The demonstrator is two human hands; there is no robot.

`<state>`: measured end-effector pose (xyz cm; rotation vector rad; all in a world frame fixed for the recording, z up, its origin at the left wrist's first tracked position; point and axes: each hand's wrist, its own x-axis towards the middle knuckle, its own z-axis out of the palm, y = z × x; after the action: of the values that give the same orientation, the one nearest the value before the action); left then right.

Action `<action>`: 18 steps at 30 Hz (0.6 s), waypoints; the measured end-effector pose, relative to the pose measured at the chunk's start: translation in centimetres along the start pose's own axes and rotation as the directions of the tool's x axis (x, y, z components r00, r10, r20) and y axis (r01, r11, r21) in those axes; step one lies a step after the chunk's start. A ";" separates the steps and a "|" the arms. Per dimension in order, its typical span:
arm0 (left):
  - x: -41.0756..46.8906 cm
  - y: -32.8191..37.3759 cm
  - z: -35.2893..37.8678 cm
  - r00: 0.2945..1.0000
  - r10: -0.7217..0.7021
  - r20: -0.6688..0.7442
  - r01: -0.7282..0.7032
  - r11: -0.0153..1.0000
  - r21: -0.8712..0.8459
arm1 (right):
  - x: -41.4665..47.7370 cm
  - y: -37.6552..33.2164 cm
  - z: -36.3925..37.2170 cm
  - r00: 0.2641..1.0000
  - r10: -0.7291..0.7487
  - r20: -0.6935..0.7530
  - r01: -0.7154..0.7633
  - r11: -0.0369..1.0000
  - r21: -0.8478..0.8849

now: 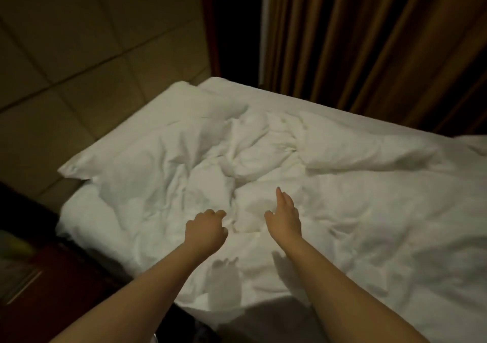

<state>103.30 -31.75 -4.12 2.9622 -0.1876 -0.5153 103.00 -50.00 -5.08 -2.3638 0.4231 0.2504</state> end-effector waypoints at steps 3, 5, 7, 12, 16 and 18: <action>1.9 -6.4 -0.8 0.987 -0.163 0.006 0.163 0.987 -0.008 | 2.3 -4.5 2.3 0.994 -0.102 0.038 0.105 0.991 -0.085; 3.8 -10.1 -1.1 0.972 -0.237 0.011 0.237 0.971 -0.021 | 4.4 -7.1 3.7 0.990 -0.130 0.055 0.136 0.982 -0.130; 5.9 -13.2 -1.6 0.958 -0.288 0.022 0.288 0.955 -0.065 | 6.9 -9.6 5.3 0.989 -0.125 0.083 0.138 0.977 -0.162; 11.5 -21.8 -3.7 0.920 -0.392 0.009 0.386 0.902 -0.192 | 13.4 -18.1 12.0 0.968 -0.125 0.218 0.180 0.949 -0.258; 15.9 -28.1 -5.6 0.892 -0.452 -0.015 0.433 0.864 -0.257 | 18.0 -25.1 17.6 0.935 -0.191 0.298 0.286 0.903 -0.319; 18.3 -30.6 -6.2 0.890 -0.456 -0.021 0.434 0.859 -0.272 | 20.7 -28.1 20.1 0.925 -0.214 0.315 0.325 0.875 -0.358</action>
<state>125.58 -3.64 -8.79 2.7471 0.5494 -0.4189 131.33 -21.56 -8.34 -2.7044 -0.1101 0.5604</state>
